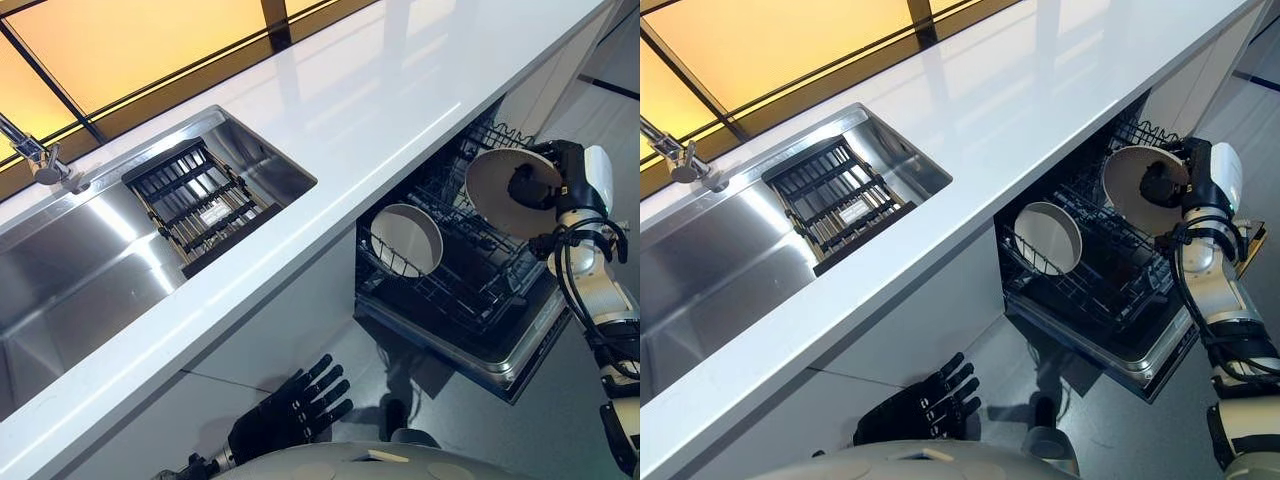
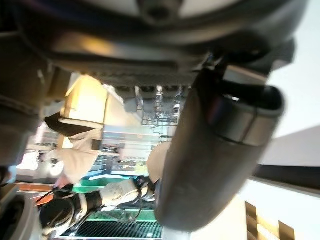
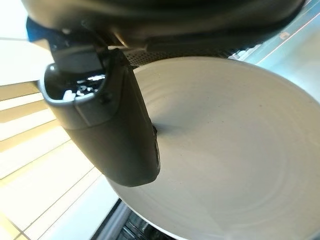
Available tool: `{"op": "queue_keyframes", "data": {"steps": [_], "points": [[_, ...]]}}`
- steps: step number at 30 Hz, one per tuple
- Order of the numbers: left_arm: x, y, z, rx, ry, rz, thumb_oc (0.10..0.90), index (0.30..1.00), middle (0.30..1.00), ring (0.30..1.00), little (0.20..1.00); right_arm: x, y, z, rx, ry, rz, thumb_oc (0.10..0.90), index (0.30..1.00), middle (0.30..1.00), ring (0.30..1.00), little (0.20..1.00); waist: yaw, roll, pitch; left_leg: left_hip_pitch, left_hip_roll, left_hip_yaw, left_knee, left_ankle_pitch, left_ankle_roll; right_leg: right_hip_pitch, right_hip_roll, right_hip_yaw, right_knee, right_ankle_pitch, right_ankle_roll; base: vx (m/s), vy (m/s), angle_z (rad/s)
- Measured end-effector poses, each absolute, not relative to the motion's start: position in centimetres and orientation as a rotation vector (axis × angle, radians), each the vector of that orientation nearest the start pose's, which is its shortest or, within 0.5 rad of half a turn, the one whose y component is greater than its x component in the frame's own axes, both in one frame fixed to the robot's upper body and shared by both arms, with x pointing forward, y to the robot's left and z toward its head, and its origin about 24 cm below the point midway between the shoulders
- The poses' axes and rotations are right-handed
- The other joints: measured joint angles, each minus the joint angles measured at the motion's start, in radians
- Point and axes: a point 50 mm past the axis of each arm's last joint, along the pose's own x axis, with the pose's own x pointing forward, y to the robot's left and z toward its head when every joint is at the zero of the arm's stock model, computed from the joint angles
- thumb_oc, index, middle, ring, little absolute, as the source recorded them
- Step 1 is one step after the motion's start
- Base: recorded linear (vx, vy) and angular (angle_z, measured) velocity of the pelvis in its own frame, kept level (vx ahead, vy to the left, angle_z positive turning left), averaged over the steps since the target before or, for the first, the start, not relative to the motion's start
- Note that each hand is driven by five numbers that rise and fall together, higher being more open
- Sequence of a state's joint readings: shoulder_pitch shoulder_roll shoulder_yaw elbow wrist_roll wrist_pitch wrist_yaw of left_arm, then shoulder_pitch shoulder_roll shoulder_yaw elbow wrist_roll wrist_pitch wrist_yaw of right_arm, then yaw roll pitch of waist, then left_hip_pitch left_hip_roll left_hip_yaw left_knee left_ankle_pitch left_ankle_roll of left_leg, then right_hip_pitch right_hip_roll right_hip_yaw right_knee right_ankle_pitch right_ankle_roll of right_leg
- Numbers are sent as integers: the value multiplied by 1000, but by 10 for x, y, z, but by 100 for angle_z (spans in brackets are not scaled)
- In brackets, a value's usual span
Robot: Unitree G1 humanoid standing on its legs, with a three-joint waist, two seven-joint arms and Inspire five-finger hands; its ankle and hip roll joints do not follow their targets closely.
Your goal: Pick up plates and place into dishwasher.
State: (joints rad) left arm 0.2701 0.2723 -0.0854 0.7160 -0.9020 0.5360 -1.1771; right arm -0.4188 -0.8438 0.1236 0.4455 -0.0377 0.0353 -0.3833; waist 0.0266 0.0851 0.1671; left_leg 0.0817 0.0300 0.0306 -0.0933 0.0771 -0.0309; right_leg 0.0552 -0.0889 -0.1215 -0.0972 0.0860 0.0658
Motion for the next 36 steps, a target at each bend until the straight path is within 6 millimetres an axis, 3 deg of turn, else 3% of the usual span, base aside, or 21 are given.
{"op": "queue_keyframes", "data": {"steps": [6, 12, 18, 25, 31, 36], "points": [[97, 198, -127, -1045, 843, -281, 800, 900, 900, 900, 900, 321, -336, 157, -879, -78, -550, 100, 300, 300, 300, 200, 23, 1, 0, -27, -1, -12, 4, 8, -1, -20, -1, -16, 0, 2, -2, -32, -27, 6], [94, 226, -138, -644, 959, -91, 800, 900, 900, 900, 900, 320, -351, 157, -875, -25, -592, 100, 300, 300, 300, 200, 48, -8, 40, -51, -4, -38, 4, 18, -2, -34, -2, -38, 5, 4, -5, -108, 7, 12], [123, 235, -134, -260, 909, -10, 800, 900, 900, 900, 900, 330, -362, 169, -824, -6, -652, 100, 300, 300, 300, 200, 67, -7, 165, -127, -15, -60, 50, 28, -3, -86, -7, -63, 28, 8, -11, -136, 6, 13], [153, 241, -125, -61, 861, 49, 800, 900, 900, 900, 900, 331, -365, 173, -828, -21, -695, 100, 300, 300, 300, 200, 90, -7, 274, -163, -16, -84, 101, 19, -5, -97, -9, -92, 64, 2, -19, -69, -19, 12], [170, 239, -117, -29, 793, 41, 800, 900, 900, 900, 900, 332, -372, 195, -831, -65, -736, 100, 300, 300, 300, 200, 104, -9, 345, -243, -31, -92, 258, -40, -1, -213, -50, -102, 315, -112, -25, -59, 39, 7], [173, 241, -114, -10, 764, 84, 800, 900, 900, 900, 900, 327, -382, 198, -803, -50, -765, 100, 300, 300, 300, 200, 115, -10, 348, -350, -61, -92, 447, -118, 7, -328, -110, -107, 548, -219, -29, -49, 27, 15]]}}
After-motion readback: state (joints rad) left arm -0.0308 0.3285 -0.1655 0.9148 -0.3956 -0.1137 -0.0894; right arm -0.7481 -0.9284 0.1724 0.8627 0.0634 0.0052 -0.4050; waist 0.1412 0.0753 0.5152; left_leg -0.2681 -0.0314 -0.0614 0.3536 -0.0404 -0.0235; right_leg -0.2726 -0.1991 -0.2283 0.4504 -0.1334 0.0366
